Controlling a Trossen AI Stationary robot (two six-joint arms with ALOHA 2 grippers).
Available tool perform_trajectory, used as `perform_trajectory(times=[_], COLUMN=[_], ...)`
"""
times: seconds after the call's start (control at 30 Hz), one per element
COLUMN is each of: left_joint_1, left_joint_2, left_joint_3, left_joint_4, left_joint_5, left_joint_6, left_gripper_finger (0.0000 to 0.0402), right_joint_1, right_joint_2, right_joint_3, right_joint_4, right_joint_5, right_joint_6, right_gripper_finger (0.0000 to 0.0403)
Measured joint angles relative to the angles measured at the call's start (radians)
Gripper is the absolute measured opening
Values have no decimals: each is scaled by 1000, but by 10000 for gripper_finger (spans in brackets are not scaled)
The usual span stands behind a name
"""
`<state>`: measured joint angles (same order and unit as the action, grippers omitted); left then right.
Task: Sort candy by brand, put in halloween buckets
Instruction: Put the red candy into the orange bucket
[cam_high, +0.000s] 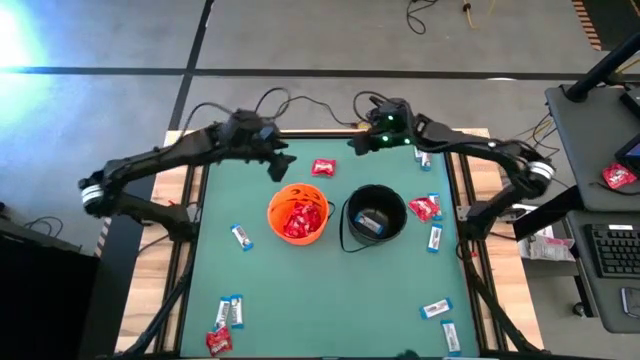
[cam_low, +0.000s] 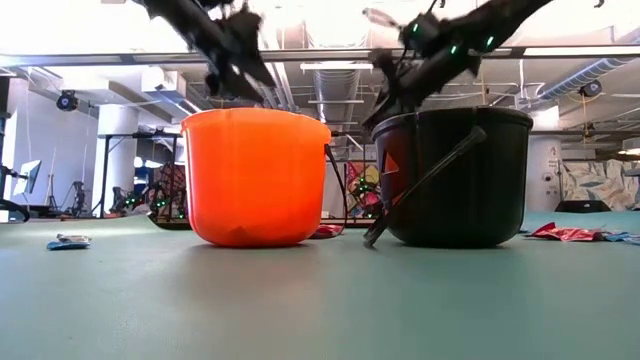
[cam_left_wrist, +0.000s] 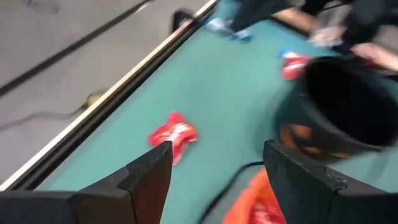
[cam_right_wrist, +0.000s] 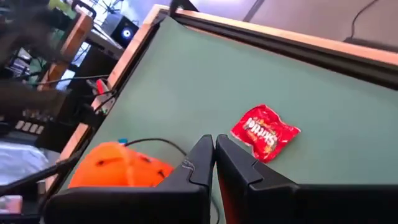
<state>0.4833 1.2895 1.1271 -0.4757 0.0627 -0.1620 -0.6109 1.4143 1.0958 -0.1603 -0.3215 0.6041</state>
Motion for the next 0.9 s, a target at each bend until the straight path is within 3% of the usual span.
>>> perform_trajectory(times=[0.17,0.27,0.47,0.9], left_joint_1=[87,76,48,44], left_joint_2=[200,313,514,772], left_joint_3=[116,208,349,548], left_joint_4=[-98,-175,-173,-314], left_joint_5=[7,5,-5,-38], left_joint_6=[-74,-83,-156,-359], left_gripper_finger=[236,236,236,274], right_joint_1=[62,102,164,205], right_joint_2=[-130,-191,-255,-278], right_joint_3=[-1,-1,-4,-5], right_joint_4=[-88,-108,-167,-306], right_joint_5=[90,116,164,166], right_joint_6=[5,6,24,-24], right_gripper_finger=[11,11,11,11])
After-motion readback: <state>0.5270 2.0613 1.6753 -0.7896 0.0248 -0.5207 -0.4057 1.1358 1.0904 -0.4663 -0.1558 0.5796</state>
